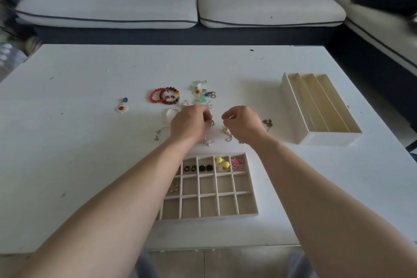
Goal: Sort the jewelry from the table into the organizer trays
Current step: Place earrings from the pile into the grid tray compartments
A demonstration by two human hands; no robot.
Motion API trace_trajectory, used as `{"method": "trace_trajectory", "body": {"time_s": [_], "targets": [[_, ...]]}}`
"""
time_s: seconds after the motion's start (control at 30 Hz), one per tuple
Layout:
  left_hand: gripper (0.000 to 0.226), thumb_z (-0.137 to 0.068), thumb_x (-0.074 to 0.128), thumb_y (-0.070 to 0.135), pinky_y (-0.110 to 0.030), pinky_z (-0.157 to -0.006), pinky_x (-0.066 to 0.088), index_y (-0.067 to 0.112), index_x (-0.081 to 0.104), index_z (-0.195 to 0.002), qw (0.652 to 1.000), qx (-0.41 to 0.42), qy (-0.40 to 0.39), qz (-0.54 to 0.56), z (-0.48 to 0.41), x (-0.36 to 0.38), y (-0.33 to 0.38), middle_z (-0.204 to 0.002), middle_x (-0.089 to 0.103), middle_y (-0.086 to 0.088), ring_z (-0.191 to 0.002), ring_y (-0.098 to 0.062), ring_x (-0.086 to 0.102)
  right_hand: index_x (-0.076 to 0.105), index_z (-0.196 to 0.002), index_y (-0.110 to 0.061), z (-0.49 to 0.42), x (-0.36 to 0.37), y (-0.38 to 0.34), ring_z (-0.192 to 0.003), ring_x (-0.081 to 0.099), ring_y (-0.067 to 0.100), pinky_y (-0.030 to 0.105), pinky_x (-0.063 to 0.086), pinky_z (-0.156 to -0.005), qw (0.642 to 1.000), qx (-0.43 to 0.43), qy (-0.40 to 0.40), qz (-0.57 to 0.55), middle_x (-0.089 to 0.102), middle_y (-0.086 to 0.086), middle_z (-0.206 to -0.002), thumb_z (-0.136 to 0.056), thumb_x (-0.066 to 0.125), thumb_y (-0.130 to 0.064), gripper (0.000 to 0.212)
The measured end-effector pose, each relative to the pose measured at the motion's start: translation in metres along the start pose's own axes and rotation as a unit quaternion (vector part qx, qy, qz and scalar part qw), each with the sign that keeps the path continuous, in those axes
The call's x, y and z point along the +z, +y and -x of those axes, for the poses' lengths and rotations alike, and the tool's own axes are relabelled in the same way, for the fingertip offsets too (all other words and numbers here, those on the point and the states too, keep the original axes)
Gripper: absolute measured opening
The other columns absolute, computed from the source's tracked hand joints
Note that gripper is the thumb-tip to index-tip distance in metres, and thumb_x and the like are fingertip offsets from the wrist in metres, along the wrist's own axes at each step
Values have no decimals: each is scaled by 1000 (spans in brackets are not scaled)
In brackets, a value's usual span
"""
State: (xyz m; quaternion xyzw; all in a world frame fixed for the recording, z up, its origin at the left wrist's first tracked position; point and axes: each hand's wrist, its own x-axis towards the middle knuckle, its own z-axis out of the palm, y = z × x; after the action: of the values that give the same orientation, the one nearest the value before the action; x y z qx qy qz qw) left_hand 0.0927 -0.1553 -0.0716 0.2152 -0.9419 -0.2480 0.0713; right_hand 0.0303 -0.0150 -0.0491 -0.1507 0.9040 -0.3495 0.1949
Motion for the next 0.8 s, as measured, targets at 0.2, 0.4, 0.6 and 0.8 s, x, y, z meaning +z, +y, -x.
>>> {"method": "trace_trajectory", "body": {"time_s": [0.2,0.4,0.6,0.8], "targets": [[5,-86,77,21,-22,-74,51,24,78,-90,989,8,10,145,12,-21,0,-84,73,11,-83,-9,69,72,-108,-13,16,-5,-13,-55,59,10,17,38,-40,975,10,-86,-204,72,5,-83,-99,62,-16,14],[8,-86,79,13,-15,-67,51,15,79,-94,962,-17,-15,274,34,-47,0,-80,76,3,-70,-6,70,73,-99,-9,30,-8,-22,-67,65,17,26,50,-60,944,9,-144,-297,73,7,-80,-94,67,-10,8],[15,-90,75,12,-21,-69,56,15,71,-103,925,-25,-80,370,60,-66,-2,-93,77,-5,-85,-16,74,70,-97,-4,51,-9,-31,-63,65,18,29,53,-63,908,43,-141,-392,69,10,-78,-94,64,-6,7],[13,-85,81,12,-19,-68,50,21,77,-93,946,20,-69,317,76,-73,-10,-91,77,-5,-77,-9,68,71,-107,-5,72,-3,-40,-63,67,18,29,55,-63,905,52,-140,-398,72,9,-76,-94,65,-8,15]]}}
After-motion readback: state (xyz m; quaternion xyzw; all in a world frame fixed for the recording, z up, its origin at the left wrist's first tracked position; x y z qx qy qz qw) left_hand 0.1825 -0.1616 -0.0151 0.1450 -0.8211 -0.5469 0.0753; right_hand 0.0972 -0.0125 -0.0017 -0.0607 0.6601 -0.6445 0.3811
